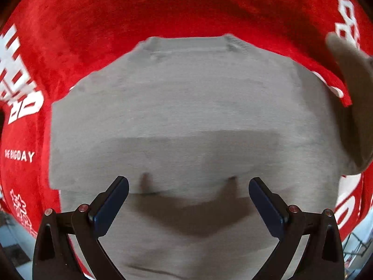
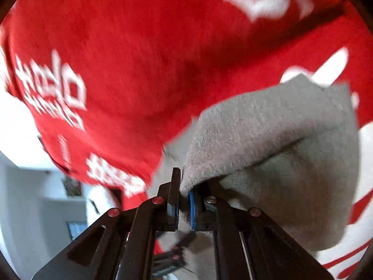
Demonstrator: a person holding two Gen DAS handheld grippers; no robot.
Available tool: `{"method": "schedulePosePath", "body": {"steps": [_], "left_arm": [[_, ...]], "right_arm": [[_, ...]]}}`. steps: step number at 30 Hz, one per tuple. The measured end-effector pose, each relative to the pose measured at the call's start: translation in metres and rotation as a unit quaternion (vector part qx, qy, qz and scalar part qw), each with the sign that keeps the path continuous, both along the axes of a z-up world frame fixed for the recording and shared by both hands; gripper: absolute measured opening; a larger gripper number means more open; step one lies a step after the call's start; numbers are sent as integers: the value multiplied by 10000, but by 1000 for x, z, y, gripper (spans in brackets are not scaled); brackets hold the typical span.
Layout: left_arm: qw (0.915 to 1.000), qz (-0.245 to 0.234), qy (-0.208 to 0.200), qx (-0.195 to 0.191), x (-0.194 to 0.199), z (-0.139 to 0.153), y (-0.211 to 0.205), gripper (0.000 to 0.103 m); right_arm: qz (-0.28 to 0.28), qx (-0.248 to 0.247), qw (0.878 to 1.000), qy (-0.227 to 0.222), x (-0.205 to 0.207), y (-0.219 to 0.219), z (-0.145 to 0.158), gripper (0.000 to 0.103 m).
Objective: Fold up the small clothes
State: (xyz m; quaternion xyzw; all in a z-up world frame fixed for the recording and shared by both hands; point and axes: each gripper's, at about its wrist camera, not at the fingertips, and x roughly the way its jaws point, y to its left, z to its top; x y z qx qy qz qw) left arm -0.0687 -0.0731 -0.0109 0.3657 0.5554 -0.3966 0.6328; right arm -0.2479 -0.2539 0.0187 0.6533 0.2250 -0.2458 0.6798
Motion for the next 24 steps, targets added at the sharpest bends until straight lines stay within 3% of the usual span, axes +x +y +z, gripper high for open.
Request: {"method": "schedulePosePath", "body": {"steps": [5, 9, 13, 15, 21, 22, 23, 24], "left_arm": [[9993, 356, 55, 22, 28, -4, 17, 103], [9989, 463, 60, -3, 50, -4, 30, 103], [9982, 577, 135, -72, 50, -11, 26, 103], [9979, 609, 171, -134, 57, -11, 29, 103], [9977, 642, 80, -189, 76, -11, 33, 103], [9975, 671, 81, -193, 77, -9, 34, 103], [9972, 709, 87, -204, 81, -10, 35, 103], [9969, 749, 109, -227, 86, -11, 36, 103]], "right_arm": [[427, 282, 9960, 727, 46, 20, -35, 11], [459, 545, 9916, 1081, 52, 30, -52, 11], [313, 558, 9921, 1076, 40, 33, -47, 37], [85, 392, 9924, 1164, 27, 32, -39, 42], [-832, 556, 9893, 1061, -1, 16, -38, 41], [-885, 531, 9890, 1059, 1, 12, -38, 30], [-874, 429, 9891, 1103, 5, 7, -35, 12], [-717, 242, 9905, 1152, 15, 4, -29, 11]]}}
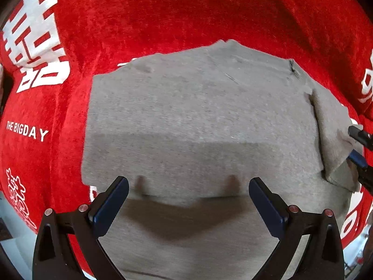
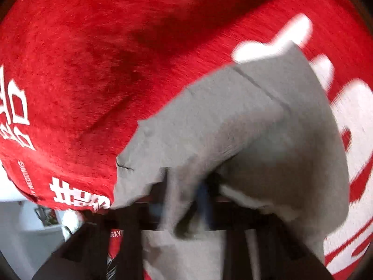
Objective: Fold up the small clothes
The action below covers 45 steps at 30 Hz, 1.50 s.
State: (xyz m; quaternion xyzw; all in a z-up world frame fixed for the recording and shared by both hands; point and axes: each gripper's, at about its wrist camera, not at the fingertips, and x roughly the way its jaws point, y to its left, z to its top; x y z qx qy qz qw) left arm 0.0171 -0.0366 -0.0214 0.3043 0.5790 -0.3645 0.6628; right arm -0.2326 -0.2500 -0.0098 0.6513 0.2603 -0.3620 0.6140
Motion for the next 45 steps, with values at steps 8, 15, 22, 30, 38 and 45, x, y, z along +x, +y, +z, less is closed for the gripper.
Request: {"method": "schedulePosePath", "body": {"steps": [8, 15, 22, 30, 38, 45], "left_arm": [[9916, 696, 799, -738, 50, 12, 24, 103], [9782, 1037, 1374, -1163, 71, 12, 36, 103], [9703, 1025, 1881, -1125, 62, -6, 25, 103], [9640, 863, 2171, -1273, 47, -3, -7, 103], [9595, 992, 2308, -1275, 51, -4, -10, 103], [9412, 1224, 2811, -1417, 56, -9, -12, 103]], "right_arm": [[2972, -1336, 9444, 452, 137, 46, 44, 11], [4368, -899, 8874, 1165, 177, 107, -3, 11], [3283, -229, 9420, 650, 107, 95, -3, 14], [882, 1075, 9805, -1386, 59, 60, -39, 62], [-651, 1562, 9729, -1576, 74, 64, -68, 51], [-417, 1352, 9732, -1812, 79, 54, -54, 7]]}}
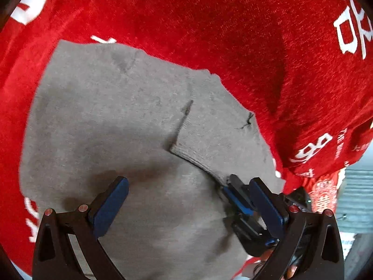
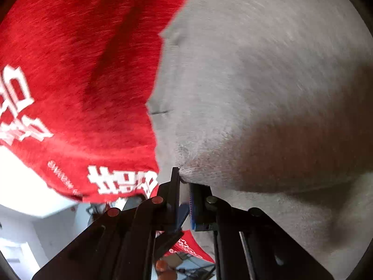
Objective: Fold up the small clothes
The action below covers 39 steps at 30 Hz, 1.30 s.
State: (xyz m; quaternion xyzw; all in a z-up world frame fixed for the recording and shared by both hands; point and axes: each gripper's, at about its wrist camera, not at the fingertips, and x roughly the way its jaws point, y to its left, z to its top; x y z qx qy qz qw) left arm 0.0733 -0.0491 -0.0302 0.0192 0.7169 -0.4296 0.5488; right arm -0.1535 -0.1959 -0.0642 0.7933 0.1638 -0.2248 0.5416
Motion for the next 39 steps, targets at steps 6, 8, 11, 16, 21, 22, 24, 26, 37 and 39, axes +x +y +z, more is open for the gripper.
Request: {"method": "schedulePosePath", "body": {"steps": [6, 8, 11, 16, 21, 22, 24, 26, 37, 39], "left_arm": [[9987, -31, 493, -147, -5, -13, -20, 103], [9982, 59, 581, -157, -7, -18, -25, 103], [9985, 107, 496, -216, -9, -18, -31, 70], [9992, -165, 307, -203, -14, -16, -40, 7], [9975, -334, -76, -620, -13, 20, -36, 7], [9970, -373, -124, -662, -12, 25, -34, 7], [9962, -434, -203, -726, -11, 35, -27, 7], [9963, -412, -223, -717, -8, 39, -20, 7], [9968, -601, -529, 71, -26, -2, 14, 7], [9956, -611, -663, 248, -28, -4, 22, 7]], "right_arm": [[271, -90, 9993, -246, -2, 2, 14, 7], [410, -70, 9990, -172, -4, 5, 13, 7], [742, -82, 9972, 23, -10, 9, 11, 9], [974, -295, 9916, 804, -57, 14, 14, 48], [-332, -102, 9949, 951, -143, 8, 14, 57], [-534, -88, 9941, 941, -154, 5, 14, 57], [-771, -191, 9917, 1014, -171, -4, 20, 55], [-638, -562, 9884, 1255, -179, -19, 34, 35], [436, -1184, 9695, 2102, -192, -38, 25, 17], [434, -1115, 9718, 2032, -194, -38, 24, 17]]}}
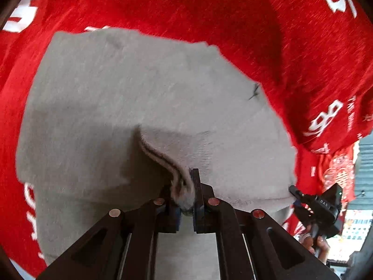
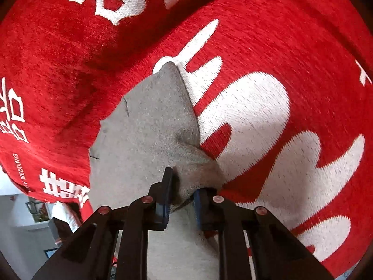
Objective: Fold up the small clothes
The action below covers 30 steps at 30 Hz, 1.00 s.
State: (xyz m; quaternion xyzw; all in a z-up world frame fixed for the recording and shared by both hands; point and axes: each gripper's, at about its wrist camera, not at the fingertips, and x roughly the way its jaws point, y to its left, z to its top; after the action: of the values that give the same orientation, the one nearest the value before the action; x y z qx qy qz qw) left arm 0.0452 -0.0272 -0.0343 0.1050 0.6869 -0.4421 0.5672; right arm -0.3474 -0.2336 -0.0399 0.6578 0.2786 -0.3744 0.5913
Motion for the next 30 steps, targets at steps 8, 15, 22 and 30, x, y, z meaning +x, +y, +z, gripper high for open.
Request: {"method": "schedulePosePath", "body": {"steps": [8, 15, 22, 30], "left_arm": [[9967, 23, -744, 334, 25, 20, 37, 7], [9960, -32, -859, 229, 31, 37, 30, 7], [9929, -244, -1120, 335, 3, 31, -5, 7], [9899, -289, -1307, 461, -8, 25, -20, 7]], "right_arm": [[720, 224, 9966, 346, 0, 17, 30, 46], [679, -538, 9936, 727, 2, -17, 57, 59], [602, -337, 9948, 754, 28, -77, 14, 54], [1499, -1016, 9688, 1691, 53, -84, 31, 8]]}}
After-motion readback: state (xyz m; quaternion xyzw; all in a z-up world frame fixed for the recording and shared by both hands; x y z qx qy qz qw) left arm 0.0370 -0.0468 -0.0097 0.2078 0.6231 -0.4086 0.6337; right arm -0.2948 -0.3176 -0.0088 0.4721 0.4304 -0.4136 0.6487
